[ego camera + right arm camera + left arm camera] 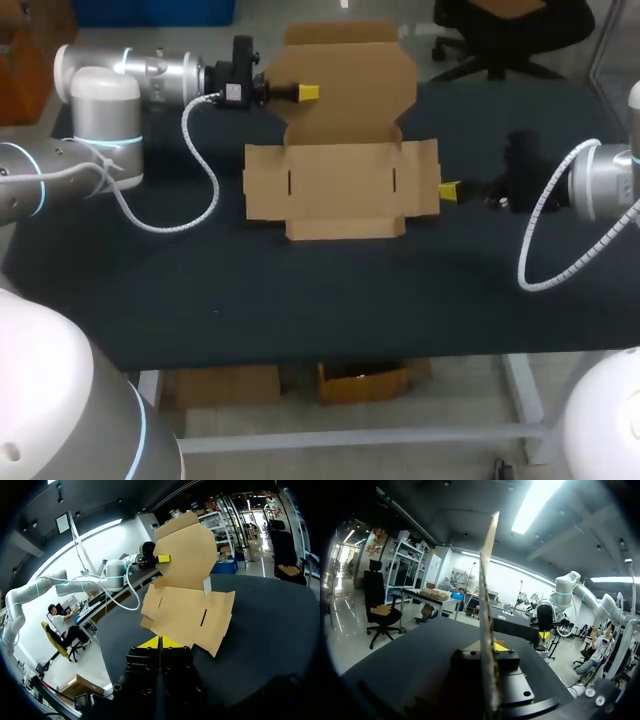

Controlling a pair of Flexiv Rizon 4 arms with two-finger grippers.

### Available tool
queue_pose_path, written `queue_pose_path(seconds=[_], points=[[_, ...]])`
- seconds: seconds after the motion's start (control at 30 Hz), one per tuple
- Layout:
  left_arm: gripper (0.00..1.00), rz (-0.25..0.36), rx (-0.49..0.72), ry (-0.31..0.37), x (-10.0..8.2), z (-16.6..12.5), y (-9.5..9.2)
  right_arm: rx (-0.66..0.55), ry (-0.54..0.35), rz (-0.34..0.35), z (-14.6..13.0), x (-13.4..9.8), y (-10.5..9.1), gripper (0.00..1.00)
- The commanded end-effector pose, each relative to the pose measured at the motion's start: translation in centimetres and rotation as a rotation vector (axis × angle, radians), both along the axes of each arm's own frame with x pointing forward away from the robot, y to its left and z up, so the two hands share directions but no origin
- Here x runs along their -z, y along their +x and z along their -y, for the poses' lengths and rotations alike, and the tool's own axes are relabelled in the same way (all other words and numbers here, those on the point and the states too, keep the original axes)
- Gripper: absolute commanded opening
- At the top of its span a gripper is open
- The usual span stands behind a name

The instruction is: Assemble the packaging by folding the flat box into shape, placing the metal phone stand inside, and closing the box properly

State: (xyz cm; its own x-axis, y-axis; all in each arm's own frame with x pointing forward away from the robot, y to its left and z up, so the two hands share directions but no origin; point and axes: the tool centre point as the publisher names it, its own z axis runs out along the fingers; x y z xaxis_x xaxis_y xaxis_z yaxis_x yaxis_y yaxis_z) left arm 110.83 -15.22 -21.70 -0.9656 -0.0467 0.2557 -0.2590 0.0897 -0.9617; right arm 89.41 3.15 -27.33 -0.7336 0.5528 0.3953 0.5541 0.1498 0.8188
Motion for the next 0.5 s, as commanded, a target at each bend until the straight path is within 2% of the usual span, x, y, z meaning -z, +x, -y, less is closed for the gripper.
queue_pose_path(seconds=[0.03, 0.33, 0.5], points=[[0.00, 0.016, -0.013, 0.009, -0.9, 0.3, -0.9, -0.001, -0.009, 0.011, -0.4, 0.3, -0.4, 0.00], [0.00, 0.056, -0.014, 0.025, -1.3, 0.8, -1.9, -0.030, -0.044, 0.006, -2.6, 2.7, -0.3, 0.00], [0.00, 0.061, -0.018, 0.018, -1.3, 0.9, -2.1, -0.016, -0.082, 0.026, -4.1, 3.7, -0.4, 0.00]])
